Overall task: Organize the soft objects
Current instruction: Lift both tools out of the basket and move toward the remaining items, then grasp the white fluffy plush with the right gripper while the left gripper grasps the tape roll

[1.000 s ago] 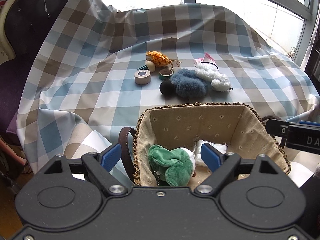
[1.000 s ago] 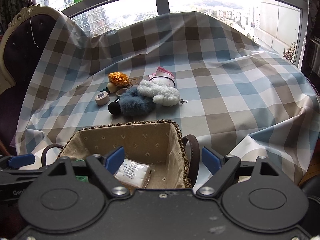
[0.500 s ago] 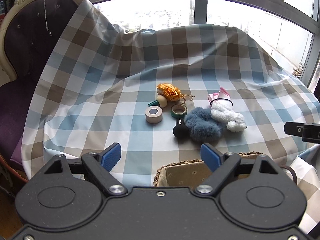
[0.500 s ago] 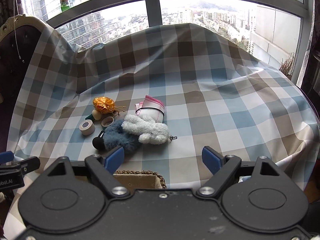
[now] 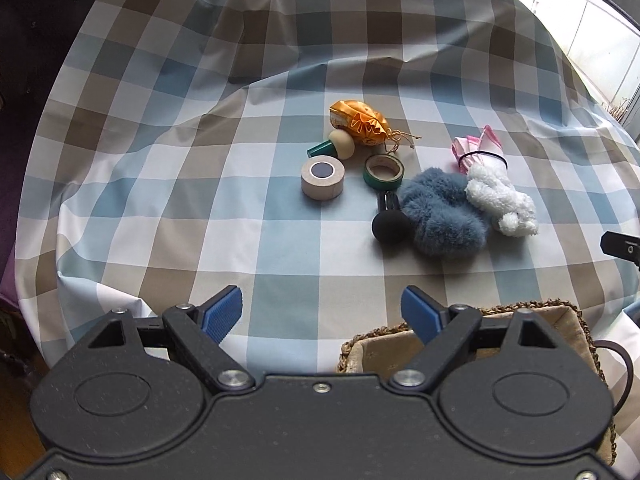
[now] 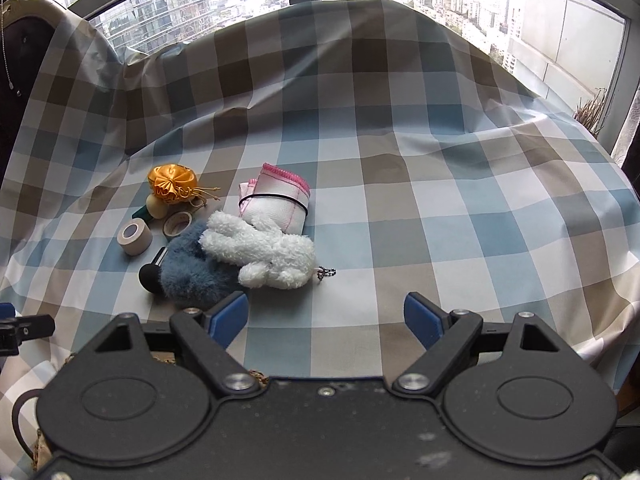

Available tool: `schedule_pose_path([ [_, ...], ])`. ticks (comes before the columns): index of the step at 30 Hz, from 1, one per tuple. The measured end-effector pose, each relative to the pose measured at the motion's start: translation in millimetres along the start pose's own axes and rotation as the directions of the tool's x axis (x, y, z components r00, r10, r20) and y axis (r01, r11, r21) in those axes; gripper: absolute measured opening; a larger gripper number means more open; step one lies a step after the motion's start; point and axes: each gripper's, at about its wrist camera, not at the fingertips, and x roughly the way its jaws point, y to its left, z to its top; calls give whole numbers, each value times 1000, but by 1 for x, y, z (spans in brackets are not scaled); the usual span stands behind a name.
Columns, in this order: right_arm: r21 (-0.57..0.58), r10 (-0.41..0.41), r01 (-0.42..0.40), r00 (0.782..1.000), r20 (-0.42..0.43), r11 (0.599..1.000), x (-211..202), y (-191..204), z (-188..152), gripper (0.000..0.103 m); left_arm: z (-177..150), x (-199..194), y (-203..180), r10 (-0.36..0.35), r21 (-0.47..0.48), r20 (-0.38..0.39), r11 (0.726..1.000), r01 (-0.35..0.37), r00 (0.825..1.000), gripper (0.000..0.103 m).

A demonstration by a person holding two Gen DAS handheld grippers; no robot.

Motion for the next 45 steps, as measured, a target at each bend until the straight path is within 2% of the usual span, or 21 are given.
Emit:
schedule_pose_path([
  [5, -17, 23, -24, 998, -55, 1000, 34, 13, 19, 85, 24, 35, -10, -23, 25, -69, 999, 24, 997, 84],
  [13, -174, 17, -45, 987, -157, 984, 94, 50, 51, 85, 50, 85, -27, -54, 110, -168, 991, 73, 984, 84],
  [16, -235, 2, -50, 980, -198, 971, 118, 60, 57, 84, 56, 104, -29, -66, 106, -209, 990, 89, 976, 84],
  [20, -261, -28, -35, 972, -234, 965, 148, 62, 63, 84, 63, 127, -30, -42, 102, -228, 993, 67, 973, 84],
  [22, -239, -16, -45, 968, -250, 970, 159, 59, 65, 84, 67, 136, -26, -79, 66, -247, 993, 98, 966, 86],
  [24, -241, -41, -20, 968, -247, 970, 167, 57, 64, 84, 70, 140, -22, -105, 34, -255, 993, 117, 961, 86],
  [26, -256, -67, 8, 973, -223, 967, 171, 55, 62, 81, 71, 140, -16, -101, 17, -234, 994, 108, 967, 86],
  [28, -260, -74, 19, 976, -206, 966, 173, 50, 59, 72, 73, 140, -6, -102, -7, -230, 995, 104, 968, 86],
  [30, -243, -74, 23, 976, -204, 970, 173, 43, 57, 70, 74, 139, 5, -110, -46, -238, 994, 102, 965, 86],
  [32, -200, -69, 27, 977, -204, 979, 171, 32, 56, 70, 73, 134, 15, -86, -68, -230, 995, 72, 969, 86],
  [35, -154, -82, 50, 975, -205, 987, 167, 17, 54, 71, 69, 125, 29, 21, -57, -200, 998, -33, 980, 84],
  [37, -135, -85, 58, 975, -207, 989, 164, 8, 51, 71, 65, 125, 39, 94, -69, -206, 992, -110, 974, 83],
  [38, -128, -82, 56, 975, -208, 990, 163, 5, 50, 71, 64, 125, 43, 108, -85, -212, 988, -129, 971, 83],
  [39, -120, -75, 50, 975, -208, 992, 162, 2, 49, 72, 63, 125, 49, 107, -111, -220, 985, -133, 970, 83],
  [41, -104, -44, 23, 977, -208, 994, 156, -4, 47, 73, 59, 122, 54, 50, -152, -228, 985, -86, 972, 83],
  [45, -68, 29, -43, 979, -201, 997, 144, -9, 46, 79, 56, 111, 42, 21, -114, -199, 992, -45, 980, 83],
])
